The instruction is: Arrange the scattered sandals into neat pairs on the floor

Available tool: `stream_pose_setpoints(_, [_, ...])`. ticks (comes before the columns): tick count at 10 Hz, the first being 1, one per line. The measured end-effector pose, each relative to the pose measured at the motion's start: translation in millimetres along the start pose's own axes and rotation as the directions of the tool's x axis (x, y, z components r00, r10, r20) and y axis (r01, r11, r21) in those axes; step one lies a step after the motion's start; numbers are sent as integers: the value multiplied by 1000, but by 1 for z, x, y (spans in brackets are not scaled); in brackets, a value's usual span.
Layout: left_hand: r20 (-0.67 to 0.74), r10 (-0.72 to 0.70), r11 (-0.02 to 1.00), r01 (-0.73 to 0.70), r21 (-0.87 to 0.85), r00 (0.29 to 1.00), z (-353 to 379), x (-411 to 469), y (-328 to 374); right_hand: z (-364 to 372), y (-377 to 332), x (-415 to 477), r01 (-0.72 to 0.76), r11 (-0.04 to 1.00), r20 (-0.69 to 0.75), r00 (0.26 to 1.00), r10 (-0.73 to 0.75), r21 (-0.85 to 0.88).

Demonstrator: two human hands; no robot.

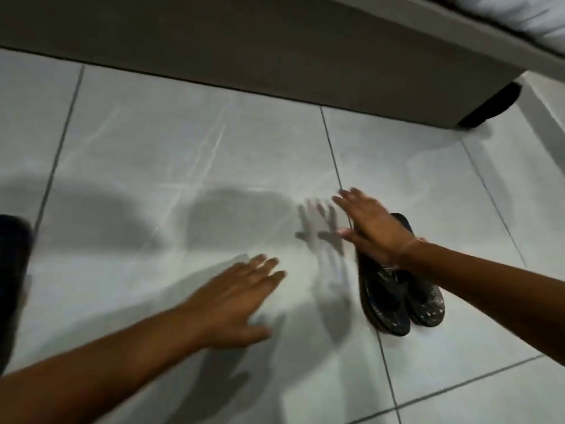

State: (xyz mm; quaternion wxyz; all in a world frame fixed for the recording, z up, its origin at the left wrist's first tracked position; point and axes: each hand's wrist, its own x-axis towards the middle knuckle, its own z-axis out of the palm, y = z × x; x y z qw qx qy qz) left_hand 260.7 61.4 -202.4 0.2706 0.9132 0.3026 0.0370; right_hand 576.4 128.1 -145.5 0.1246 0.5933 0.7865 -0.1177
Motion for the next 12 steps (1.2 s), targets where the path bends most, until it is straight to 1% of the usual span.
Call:
stream_pose_setpoints(1, [-42, -25, 987, 18, -158, 999, 31, 109, 58, 14, 93, -69, -275, 961, 246, 929, 275, -34])
stream_pose_setpoints(2, [-61, -8, 990, -1, -144, 998, 54, 176, 90, 37, 131, -111, -413, 910, 370, 850, 375, 25])
stream_pose_setpoints(3, [-18, -5, 1000, 5, -25, 1000, 72, 212, 94, 59, 142, -115, -481, 871, 428, 811, 400, 98])
stream_pose_setpoints(4, [36, -37, 999, 37, 8, 999, 93, 216, 92, 83, 142, -111, -465, 881, 416, 820, 393, 85])
stream_pose_setpoints(5, [43, -64, 998, 64, 2, 997, 103, 217, 106, 99, 145, -125, -502, 859, 351, 826, 441, 101])
stream_pose_setpoints(6, [39, -55, 998, 55, 10, 998, 101, 223, 109, 99, 147, -129, -514, 853, 339, 821, 460, 87])
stream_pose_setpoints(7, [49, -53, 999, 53, 9, 997, 103, 226, 111, 96, 146, -132, -488, 870, 335, 833, 441, 67])
stream_pose_setpoints(9, [49, -66, 998, 66, 12, 997, 106, 226, 112, 98, 147, -132, -497, 865, 337, 828, 448, 73])
stream_pose_setpoints(10, [57, -71, 997, 69, 42, 996, 109, 225, 116, 99, 147, -134, -494, 869, 355, 815, 459, 11])
stream_pose_setpoints(11, [26, -81, 996, 81, 24, 996, 93, 222, 116, 90, 144, -129, -525, 847, 348, 780, 519, -87])
stream_pose_setpoints(12, [-99, -167, 986, 164, -37, 981, 71, 189, 109, 72, 138, -134, -577, 816, 273, 781, 562, -30])
